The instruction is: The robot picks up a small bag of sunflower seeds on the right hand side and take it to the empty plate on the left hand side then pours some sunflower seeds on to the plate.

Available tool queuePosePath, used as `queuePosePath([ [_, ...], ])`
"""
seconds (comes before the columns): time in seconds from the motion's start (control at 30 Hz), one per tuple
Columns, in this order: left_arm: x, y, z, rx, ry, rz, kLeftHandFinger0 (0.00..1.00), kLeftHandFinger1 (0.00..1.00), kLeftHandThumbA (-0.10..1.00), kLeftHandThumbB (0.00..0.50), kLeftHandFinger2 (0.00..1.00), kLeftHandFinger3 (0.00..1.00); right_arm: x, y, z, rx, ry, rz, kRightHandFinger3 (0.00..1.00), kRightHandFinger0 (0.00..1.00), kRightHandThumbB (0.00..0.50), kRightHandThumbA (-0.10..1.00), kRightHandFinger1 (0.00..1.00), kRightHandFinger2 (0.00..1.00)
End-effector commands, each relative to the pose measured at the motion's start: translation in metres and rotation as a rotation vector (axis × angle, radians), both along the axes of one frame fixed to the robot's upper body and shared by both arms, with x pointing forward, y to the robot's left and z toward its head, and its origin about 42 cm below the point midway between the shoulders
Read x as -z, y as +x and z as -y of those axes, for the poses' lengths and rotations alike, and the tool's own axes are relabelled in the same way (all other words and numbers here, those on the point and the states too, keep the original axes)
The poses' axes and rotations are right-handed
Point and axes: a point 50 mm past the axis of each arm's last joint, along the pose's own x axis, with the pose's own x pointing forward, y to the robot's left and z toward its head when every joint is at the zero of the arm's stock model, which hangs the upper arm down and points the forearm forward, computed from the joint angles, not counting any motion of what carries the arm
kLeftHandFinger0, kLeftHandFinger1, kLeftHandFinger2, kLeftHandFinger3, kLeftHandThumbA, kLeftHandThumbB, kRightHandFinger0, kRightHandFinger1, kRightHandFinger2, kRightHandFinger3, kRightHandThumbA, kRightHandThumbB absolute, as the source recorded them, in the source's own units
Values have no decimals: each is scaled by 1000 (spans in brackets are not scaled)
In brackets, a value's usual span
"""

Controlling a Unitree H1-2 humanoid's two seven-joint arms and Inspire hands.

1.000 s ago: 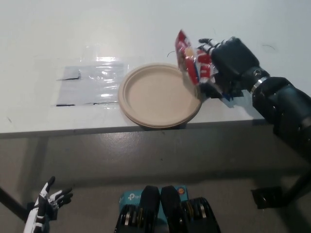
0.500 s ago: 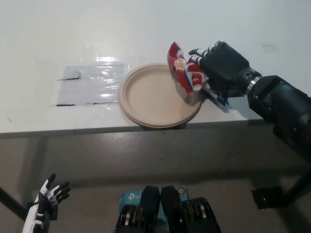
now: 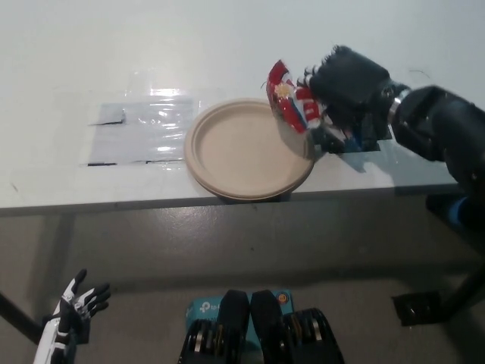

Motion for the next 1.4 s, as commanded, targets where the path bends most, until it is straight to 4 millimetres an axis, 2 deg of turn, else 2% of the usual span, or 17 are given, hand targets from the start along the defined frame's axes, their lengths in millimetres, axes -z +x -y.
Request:
queuePosePath([
  [0.0,-11,2,-3,26,23,43,861,828,1000,168,819,1000,-54,2,-12,-54,-55,56,344,0,344,-100,0,427],
  [0.23,-16,7,-1,50,30,50,870,836,1000,157,817,1000,-53,1,-9,-75,-85,97,334,0,311,-100,32,532],
  [0.27,-17,8,-2,51,33,51,863,831,1000,151,810,1000,-53,1,-9,-60,-111,109,349,0,321,-100,45,529],
  [0.37,-19,9,-2,57,30,56,855,822,1000,145,803,1000,-49,1,-8,-78,-132,130,214,0,341,-100,0,413],
  [0.4,-20,9,-2,59,29,60,855,821,1000,142,802,1000,-49,1,-8,-79,-138,127,199,0,345,-100,0,403],
  [0.47,-21,10,-2,56,37,56,856,823,1000,157,804,1000,-48,1,-8,-85,-140,126,181,0,337,-100,0,401],
  [0.53,-21,10,-3,56,35,57,851,819,1000,154,799,1000,-43,2,-10,-63,-162,113,202,0,335,-100,12,464],
  [0.63,-23,8,-3,54,36,52,845,813,1000,174,794,1000,-40,3,-12,-48,-185,117,213,0,348,-100,0,444],
  [0.73,-24,7,-3,52,37,52,842,806,1000,175,779,1000,-38,4,-12,-50,-198,139,181,0,346,-100,3,423],
  [0.87,-25,7,-4,51,36,53,852,809,1000,159,770,1000,-40,10,-13,-53,-335,230,361,0,383,-100,0,272],
  [0.93,-26,6,-4,54,42,59,847,804,1000,152,765,1000,-40,12,-16,-50,-434,276,388,0,372,-95,0,206],
  [1.03,-27,4,-3,55,42,56,844,797,1000,151,756,1000,-31,14,-22,-67,-528,323,369,0,411,-100,0,137],
  [1.13,-29,4,-3,59,47,55,839,790,1000,162,752,1000,-29,13,-26,-104,-567,329,377,0,397,-100,0,30],
  [1.17,-30,5,-3,60,43,52,840,791,1000,163,753,1000,-30,12,-31,-95,-571,313,375,0,391,-100,0,66],
  [1.27,-32,8,-3,63,35,60,838,790,1000,157,750,1000,-29,12,-32,-97,-574,314,370,0,390,-100,0,6],
  [1.3,-33,8,-3,64,39,65,836,781,1000,151,736,1000,-28,12,-34,-92,-603,306,445,0,369,-100,0,19],
  [1.37,-34,8,-4,66,55,68,829,770,1000,155,725,1000,-27,11,-39,-100,-647,311,470,0,388,-100,0,0],
])
